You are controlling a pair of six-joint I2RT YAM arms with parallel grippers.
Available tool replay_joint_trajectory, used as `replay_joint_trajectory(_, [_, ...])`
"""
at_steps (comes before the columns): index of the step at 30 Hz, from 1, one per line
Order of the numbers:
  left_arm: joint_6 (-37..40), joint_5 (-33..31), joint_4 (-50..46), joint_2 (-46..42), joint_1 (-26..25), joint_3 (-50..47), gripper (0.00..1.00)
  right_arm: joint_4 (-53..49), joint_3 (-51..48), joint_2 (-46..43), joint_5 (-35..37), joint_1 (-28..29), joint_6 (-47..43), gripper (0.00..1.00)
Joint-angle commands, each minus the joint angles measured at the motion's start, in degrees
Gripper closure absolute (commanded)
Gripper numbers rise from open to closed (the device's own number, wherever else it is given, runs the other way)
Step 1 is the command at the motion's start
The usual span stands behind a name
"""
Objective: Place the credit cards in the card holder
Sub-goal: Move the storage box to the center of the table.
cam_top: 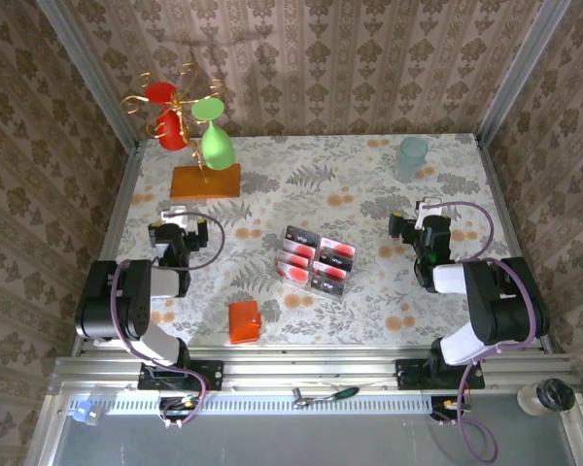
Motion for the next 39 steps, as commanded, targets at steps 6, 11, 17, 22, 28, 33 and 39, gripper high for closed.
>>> replay_joint_trajectory(6, [-0.85, 0.76, 1.70, 0.10, 0.39, 0.56, 0.00, 2.18, -0.39, -0.20, 1.47, 0.29, -0.72, 0.00])
replay_joint_trajectory(11, [-0.85, 0.73, 1.76, 0.15, 0.41, 0.56, 0.00, 2.17, -0.45, -0.19, 1.48, 0.36, -0.71, 0.00])
replay_joint_trajectory(17, [-0.91, 0.84, 1.35, 0.09, 0.54, 0.73, 0.00, 1.97, -0.25, -0.13, 1.48, 0.33, -0.63, 0.00])
replay_joint_trajectory(22, [-1.03, 0.92, 1.12, 0.12, 0.65, 0.82, 0.00, 1.65, -0.04, 0.05, 1.31, 0.28, -0.54, 0.00])
replay_joint_trajectory(28, [-0.93, 1.09, 1.55, 0.08, 0.59, 0.61, 0.00, 1.82, -0.19, -0.16, 1.24, 0.19, -0.53, 0.00])
replay_joint_trajectory(33, [-0.77, 1.16, 1.88, -0.27, 0.51, 0.32, 0.00, 0.48, -0.12, -1.55, 1.26, 0.20, -0.54, 0.00])
replay_joint_trajectory(39, [-1.29, -0.21, -0.75, -3.77, 0.53, 0.07, 0.00, -9.07, 2.43, -7.47, 3.27, 0.21, 0.13, 0.00])
